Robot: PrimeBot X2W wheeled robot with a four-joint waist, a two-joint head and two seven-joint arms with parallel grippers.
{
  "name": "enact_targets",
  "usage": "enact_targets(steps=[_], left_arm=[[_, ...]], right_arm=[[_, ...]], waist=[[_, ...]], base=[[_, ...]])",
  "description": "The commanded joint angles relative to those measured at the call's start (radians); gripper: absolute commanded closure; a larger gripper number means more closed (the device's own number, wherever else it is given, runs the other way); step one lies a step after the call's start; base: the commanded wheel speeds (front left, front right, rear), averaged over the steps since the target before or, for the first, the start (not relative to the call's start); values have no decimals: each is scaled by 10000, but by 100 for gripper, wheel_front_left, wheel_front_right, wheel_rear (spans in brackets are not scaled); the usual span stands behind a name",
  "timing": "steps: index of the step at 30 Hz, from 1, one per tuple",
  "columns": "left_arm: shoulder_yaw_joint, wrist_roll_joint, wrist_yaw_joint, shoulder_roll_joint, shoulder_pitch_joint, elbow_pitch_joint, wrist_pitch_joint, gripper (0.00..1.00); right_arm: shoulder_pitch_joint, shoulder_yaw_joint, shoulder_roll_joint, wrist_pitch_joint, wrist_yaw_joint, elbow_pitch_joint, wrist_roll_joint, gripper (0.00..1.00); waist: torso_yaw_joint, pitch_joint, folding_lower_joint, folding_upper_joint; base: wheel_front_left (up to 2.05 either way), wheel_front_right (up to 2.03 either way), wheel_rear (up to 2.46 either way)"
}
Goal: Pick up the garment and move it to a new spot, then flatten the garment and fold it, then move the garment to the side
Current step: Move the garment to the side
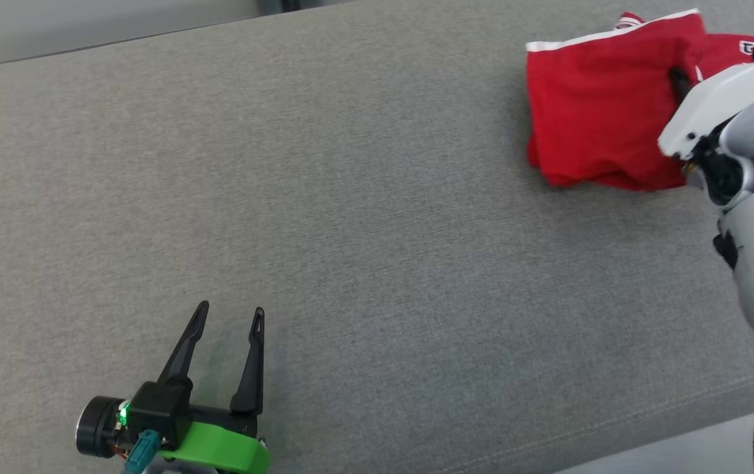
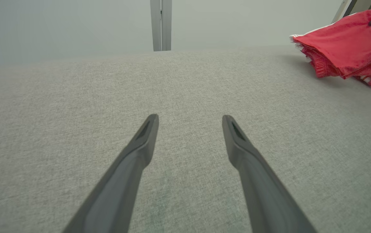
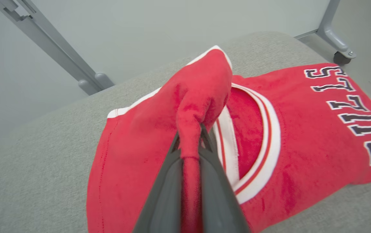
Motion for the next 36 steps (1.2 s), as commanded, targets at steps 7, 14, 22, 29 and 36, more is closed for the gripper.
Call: enact_targets(steps=[7,14,22,29,36], left_arm=[[-118,250,-106,344,-43,-15,-24,0],[53,239,-144,561,140,-81,-24,0],[112,270,-148,576,127,-132,-26,0],[252,148,-153,389,130,-167,-24,0],[553,-108,33,113,250,-292,-24,0]], right_arm=[[-1008,-382,-879,-44,-7,181,-436,100],[-1430,-576,-1589,-92,-8,621,-1014,100],[-1458,-1053,-2097,-1232,-11,1318,-2521,0],[-1071,-1646,-1929,-3131,-11,1168,-3688,0],[357,-1325,-1331,-4065,-11,-162,-3687,0]], waist=[[-560,972,0,-1],[-266,1194,0,-1],[-222,1253,0,-1],[-242,909,0,-1],[-90,143,0,-1]], base=[[0,0,0],[0,0,0],[0,0,0],[0,0,0],[0,0,0]])
